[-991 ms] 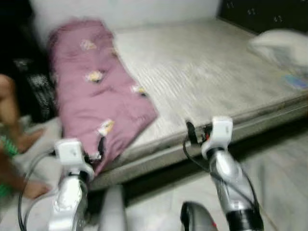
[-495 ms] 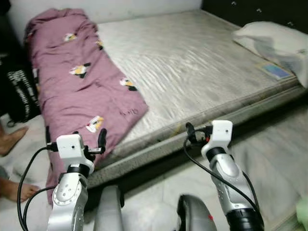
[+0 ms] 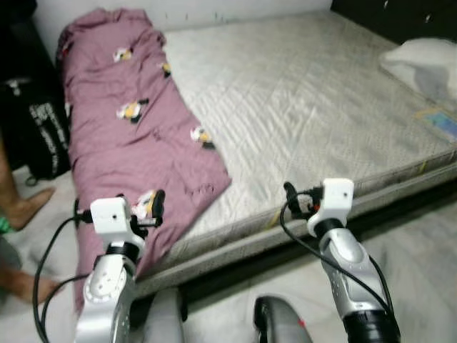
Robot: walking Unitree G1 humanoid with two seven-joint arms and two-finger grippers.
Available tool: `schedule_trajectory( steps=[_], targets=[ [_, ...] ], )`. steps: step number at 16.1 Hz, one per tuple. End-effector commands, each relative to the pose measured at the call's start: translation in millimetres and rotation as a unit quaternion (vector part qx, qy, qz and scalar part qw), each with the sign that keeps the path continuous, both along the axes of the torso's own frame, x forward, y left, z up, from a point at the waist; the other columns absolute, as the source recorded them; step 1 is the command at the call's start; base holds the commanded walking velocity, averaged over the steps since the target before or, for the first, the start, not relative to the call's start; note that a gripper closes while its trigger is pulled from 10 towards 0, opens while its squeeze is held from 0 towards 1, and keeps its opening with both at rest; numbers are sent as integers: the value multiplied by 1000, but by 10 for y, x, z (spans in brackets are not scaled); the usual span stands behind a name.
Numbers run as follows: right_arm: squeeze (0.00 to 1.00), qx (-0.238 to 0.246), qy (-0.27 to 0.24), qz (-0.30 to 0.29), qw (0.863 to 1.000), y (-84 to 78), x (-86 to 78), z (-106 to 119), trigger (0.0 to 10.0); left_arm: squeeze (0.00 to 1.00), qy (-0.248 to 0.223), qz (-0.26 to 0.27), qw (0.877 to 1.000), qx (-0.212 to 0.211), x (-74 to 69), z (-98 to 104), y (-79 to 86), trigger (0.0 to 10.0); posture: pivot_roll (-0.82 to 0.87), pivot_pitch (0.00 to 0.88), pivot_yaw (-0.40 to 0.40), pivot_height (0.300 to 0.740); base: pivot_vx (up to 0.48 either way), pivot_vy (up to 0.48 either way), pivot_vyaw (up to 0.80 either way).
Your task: Clean up the room
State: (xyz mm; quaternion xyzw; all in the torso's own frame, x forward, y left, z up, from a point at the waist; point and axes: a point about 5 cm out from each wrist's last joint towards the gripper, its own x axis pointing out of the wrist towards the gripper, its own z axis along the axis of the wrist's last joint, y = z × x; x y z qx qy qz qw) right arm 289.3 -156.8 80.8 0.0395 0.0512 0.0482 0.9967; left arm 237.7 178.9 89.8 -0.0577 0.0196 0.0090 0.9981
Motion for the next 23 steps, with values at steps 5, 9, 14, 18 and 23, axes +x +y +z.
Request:
schedule_trajectory(
  steps=[5,9,14,18,23],
  targets=[
    [0,11,-1,14,1000,110,9,27,10000,0,26,28,999,7,17,-43,120,10000,4,59,-17,621,53,0,0],
    [0,18,2,14,1000,101,-21,34,10000,0,43,37,998,11,123,-70,294,10000,-9,74,-22,592,0,0,0],
    [0,22,-4,14,1000,34,-125,139,10000,0,62,87,994,-29,180,-115,383,10000,-33,112,-24,562,0,0,0],
    [0,16,1,19,1000,-1,-316,218,10000,0,69,110,991,-42,316,-148,443,10000,-81,159,-33,557,0,0,0],
    [0,-12,-17,-9,1000,-200,-526,443,10000,0,101,90,991,-26,433,-241,389,10000,-128,223,-34,532,0,0,0]
  ],
)
